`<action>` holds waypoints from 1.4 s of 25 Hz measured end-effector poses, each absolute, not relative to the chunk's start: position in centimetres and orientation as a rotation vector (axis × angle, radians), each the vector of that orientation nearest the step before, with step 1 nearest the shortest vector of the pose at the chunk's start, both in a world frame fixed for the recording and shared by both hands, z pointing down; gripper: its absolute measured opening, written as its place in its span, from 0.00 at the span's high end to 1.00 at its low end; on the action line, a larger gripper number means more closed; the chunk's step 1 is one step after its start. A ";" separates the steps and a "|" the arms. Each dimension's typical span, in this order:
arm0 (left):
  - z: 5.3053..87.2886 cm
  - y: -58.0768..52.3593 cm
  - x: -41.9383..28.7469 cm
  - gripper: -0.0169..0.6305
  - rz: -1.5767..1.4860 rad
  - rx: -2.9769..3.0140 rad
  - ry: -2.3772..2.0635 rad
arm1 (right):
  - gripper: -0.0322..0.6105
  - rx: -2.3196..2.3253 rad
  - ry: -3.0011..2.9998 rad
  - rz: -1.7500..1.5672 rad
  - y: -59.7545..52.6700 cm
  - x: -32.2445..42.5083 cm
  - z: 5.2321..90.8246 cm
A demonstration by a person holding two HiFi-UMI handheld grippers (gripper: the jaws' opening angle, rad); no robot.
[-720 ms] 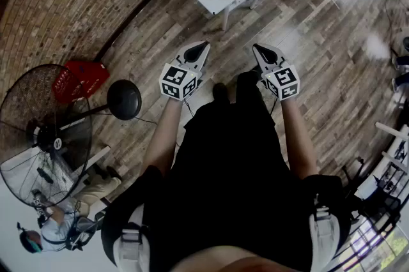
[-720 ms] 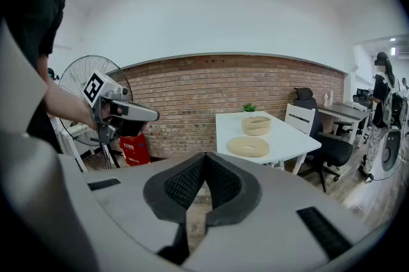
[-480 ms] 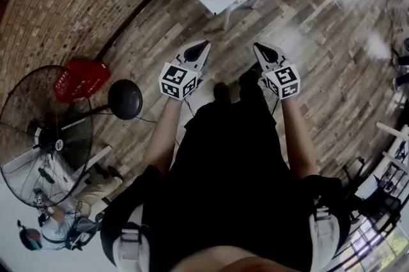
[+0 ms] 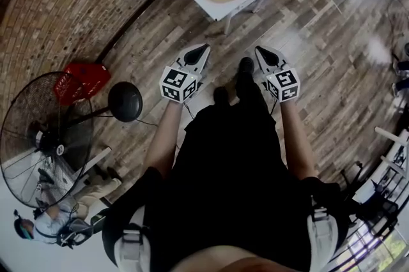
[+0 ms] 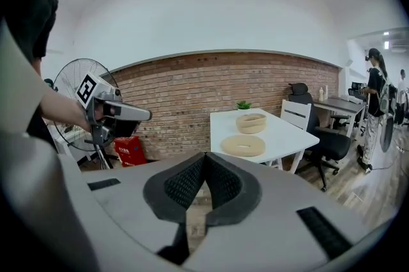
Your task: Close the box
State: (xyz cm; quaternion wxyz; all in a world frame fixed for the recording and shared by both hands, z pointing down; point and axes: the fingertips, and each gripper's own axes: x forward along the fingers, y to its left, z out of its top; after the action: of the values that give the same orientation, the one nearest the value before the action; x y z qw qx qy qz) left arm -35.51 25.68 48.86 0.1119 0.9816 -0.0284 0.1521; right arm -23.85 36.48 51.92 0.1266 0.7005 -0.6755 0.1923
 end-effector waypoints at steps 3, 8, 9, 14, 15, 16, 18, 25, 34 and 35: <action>49.0 24.4 -35.3 0.94 0.457 2.873 -0.114 | 0.95 2.067 -1.974 0.582 35.4 -23.0 51.8; 49.2 22.8 -33.6 0.94 0.468 2.865 -0.140 | 0.95 2.063 -1.978 0.598 33.9 -20.8 52.1; 49.2 22.6 -33.1 0.94 0.474 2.864 -0.146 | 0.95 2.062 -1.978 0.602 33.7 -20.2 52.1; 49.0 21.1 -30.8 0.94 0.491 2.860 -0.164 | 0.95 2.055 -1.977 0.629 32.2 -17.1 52.5; 49.0 20.6 -30.4 0.94 0.494 2.858 -0.174 | 0.95 2.051 -1.980 0.633 31.8 -16.5 52.6; 49.0 20.2 -29.9 0.94 0.496 2.853 -0.187 | 0.95 2.045 -1.986 0.636 31.3 -15.9 52.6; 49.1 19.4 -29.0 0.94 0.498 2.840 -0.216 | 0.95 2.030 -1.998 0.641 30.6 -14.8 52.6; 49.1 17.6 -25.9 0.94 0.500 2.804 -0.299 | 0.95 1.951 -2.030 0.675 28.5 -10.7 53.0; 49.4 15.6 -23.8 0.94 0.510 2.767 -0.404 | 0.95 1.874 -2.094 0.666 25.1 -7.7 53.2; 49.4 15.4 -23.5 0.94 0.508 2.762 -0.418 | 0.95 1.858 -2.102 0.669 24.8 -7.5 53.3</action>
State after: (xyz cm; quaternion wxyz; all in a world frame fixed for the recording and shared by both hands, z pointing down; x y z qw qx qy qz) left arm -23.55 15.36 49.42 0.1505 0.9617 -0.1457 0.1770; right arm -7.48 24.84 53.29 0.1284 0.6389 -0.7228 0.2299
